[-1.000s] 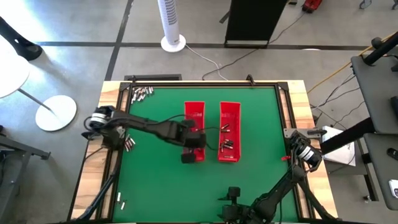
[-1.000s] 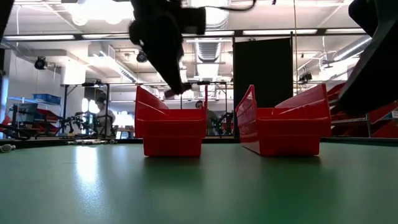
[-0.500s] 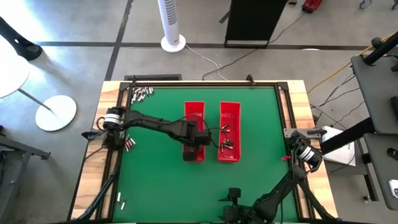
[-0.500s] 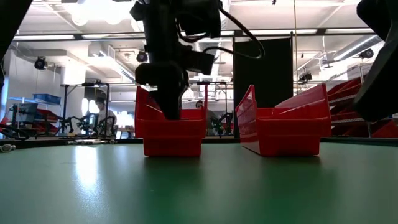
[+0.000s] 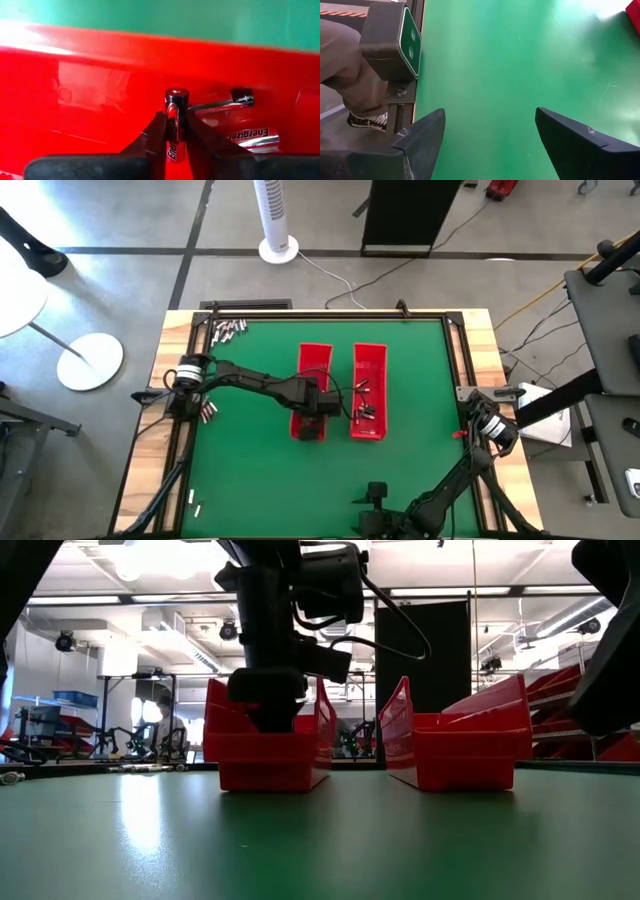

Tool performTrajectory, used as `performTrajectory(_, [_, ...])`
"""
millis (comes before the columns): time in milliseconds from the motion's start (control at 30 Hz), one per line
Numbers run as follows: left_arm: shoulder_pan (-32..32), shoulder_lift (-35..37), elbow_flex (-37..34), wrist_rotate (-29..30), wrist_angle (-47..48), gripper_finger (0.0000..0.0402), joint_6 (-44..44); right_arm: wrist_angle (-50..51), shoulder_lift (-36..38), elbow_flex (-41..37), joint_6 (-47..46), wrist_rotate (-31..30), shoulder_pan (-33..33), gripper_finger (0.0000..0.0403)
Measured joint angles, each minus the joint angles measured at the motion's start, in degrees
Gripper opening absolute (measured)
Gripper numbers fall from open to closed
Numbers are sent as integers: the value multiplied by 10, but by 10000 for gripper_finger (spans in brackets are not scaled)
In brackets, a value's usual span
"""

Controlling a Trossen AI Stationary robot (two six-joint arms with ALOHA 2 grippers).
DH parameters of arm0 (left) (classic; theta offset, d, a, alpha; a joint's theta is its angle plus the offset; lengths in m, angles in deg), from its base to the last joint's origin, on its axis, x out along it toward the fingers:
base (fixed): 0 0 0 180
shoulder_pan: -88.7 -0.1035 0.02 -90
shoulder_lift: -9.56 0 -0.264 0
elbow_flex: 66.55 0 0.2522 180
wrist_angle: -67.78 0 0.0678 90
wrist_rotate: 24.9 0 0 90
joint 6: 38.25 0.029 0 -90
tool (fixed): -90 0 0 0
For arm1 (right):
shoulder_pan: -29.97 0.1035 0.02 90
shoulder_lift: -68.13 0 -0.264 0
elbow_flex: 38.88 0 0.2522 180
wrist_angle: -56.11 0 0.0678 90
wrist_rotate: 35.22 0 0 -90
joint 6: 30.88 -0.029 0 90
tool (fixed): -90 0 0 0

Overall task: Sort batteries
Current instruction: Put the silver battery into the left red bin

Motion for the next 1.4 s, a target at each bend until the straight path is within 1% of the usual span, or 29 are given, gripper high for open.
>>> performTrajectory(200, [0,0,0,-1,-21,64,-29,0,0,0,0,0,0,317])
performTrajectory(267, [0,0,0,-11,-30,68,-33,0,0,0,0,0,0,319])
performTrajectory(333, [0,0,0,-20,-35,70,-34,0,0,0,0,0,0,320])
performTrajectory(667, [0,0,5,-22,-43,72,-65,0,0,0,0,0,0,315])
performTrajectory(933, [0,0,45,-27,-30,73,-67,0,0,0,0,0,0,325])
performTrajectory(1133, [4,1,97,-27,52,73,-63,0,0,0,-2,0,0,316])
performTrajectory(1233, [17,8,133,-20,124,73,-66,0,0,0,-2,0,0,314])
performTrajectory(1400, [55,18,215,-11,262,73,-96,0,0,0,-1,0,1,317])
